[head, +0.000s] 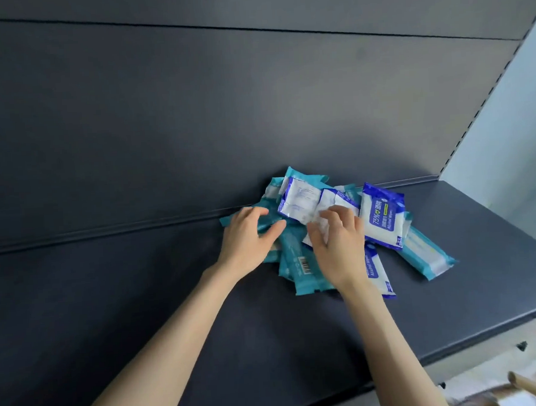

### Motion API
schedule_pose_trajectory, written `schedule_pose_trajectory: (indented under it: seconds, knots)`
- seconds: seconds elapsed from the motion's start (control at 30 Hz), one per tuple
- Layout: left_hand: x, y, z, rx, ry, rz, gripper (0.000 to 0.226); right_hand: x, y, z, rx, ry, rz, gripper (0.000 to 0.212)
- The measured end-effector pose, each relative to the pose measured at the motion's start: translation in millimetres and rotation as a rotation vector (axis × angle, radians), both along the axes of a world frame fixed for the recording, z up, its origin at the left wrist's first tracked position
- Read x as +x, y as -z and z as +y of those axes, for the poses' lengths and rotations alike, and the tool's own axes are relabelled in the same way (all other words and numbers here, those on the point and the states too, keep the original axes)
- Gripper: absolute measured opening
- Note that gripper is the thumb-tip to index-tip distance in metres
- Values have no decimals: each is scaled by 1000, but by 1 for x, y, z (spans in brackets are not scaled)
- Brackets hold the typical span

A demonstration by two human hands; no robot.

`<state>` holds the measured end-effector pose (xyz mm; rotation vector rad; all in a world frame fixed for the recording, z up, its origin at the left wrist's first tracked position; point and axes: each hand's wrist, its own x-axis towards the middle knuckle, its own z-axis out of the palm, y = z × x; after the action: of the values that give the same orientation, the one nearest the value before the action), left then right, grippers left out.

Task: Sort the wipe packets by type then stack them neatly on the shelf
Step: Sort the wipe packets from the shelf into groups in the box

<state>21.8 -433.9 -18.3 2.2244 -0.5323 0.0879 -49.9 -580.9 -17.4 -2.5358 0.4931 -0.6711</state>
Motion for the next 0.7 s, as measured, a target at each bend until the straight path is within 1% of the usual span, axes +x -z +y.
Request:
schedule_pose_trajectory:
  seconds: [0.07,0.13,0.2,0.3,0.37,0.4,0.47,0.53,0.57,0.6,0.63,0.7]
  knots:
    - [9,-3,-14,-26,11,20,48,6,1,-3,23,85,13,37]
    - [18,-7,-29,-97,17,59,44,9,0,-6,66,171,59,39]
    - [25,-10,-41,-139,3,107,39,11,0,-9,93,211,89,39]
    - [33,-9,-48,-189,-33,146,29,10,0,-11,160,178,74,38]
    - [35,-8,-45,-226,-34,140,21,9,1,-10,248,98,-5,35]
    - [35,-8,-41,-236,-29,128,19,10,1,-10,287,72,-43,38]
    - [36,-9,-30,-247,-8,114,19,14,-1,-9,378,66,-81,56]
    - [35,-10,-18,-286,33,141,15,19,-4,-8,469,52,-104,80]
    - [34,-11,-12,-319,50,167,14,22,-5,-7,494,37,-111,89]
    - [32,-12,-7,-364,60,199,14,24,-5,-8,505,19,-112,93]
    - [30,-15,-3,-430,67,239,13,27,-7,-8,507,-7,-106,92]
    - [26,-18,0,-619,78,337,14,32,-12,-8,514,-68,-98,83]
